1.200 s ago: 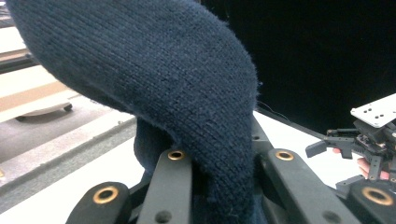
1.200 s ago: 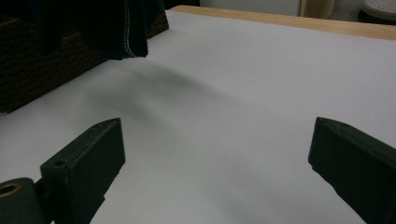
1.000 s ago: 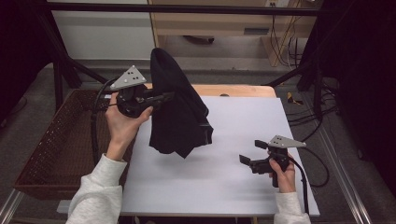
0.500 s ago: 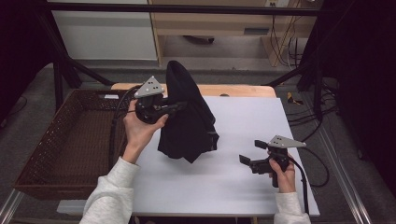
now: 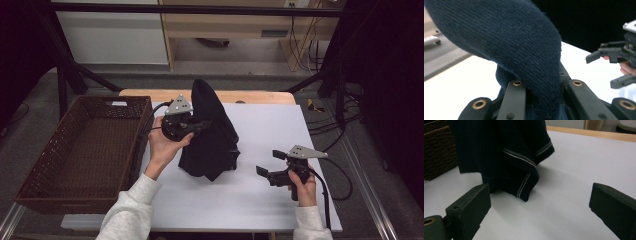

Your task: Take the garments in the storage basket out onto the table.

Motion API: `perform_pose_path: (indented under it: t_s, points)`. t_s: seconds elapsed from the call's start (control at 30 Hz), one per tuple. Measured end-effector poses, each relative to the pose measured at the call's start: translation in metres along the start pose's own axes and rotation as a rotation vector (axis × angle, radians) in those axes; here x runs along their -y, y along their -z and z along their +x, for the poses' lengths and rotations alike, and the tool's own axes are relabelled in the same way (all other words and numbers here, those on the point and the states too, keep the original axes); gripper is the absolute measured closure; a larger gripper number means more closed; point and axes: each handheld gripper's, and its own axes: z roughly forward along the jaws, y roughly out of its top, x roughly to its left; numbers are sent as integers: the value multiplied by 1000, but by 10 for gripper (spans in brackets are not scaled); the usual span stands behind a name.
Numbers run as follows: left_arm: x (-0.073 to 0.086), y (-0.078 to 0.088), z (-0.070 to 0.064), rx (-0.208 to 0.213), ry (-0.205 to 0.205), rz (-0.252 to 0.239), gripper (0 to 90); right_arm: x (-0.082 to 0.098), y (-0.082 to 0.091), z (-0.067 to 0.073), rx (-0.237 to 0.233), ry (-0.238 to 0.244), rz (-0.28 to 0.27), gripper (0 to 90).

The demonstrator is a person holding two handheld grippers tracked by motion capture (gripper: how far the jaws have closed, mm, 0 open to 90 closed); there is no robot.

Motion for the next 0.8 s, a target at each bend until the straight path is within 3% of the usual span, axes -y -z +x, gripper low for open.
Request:
perform_pose_path:
  t_s: [0.3,0.5,0.63,0.8]
  points:
    - [21,-25,-2,23,-1,50,746,0,0,0,2,3,2,43]
    - [30,-33,-1,27,-5,44,698,0,0,0,2,2,0,43]
    - [33,-34,2,26,12,43,625,0,0,0,2,2,0,43]
    - [35,-33,5,29,33,54,444,0,-1,0,2,2,5,43]
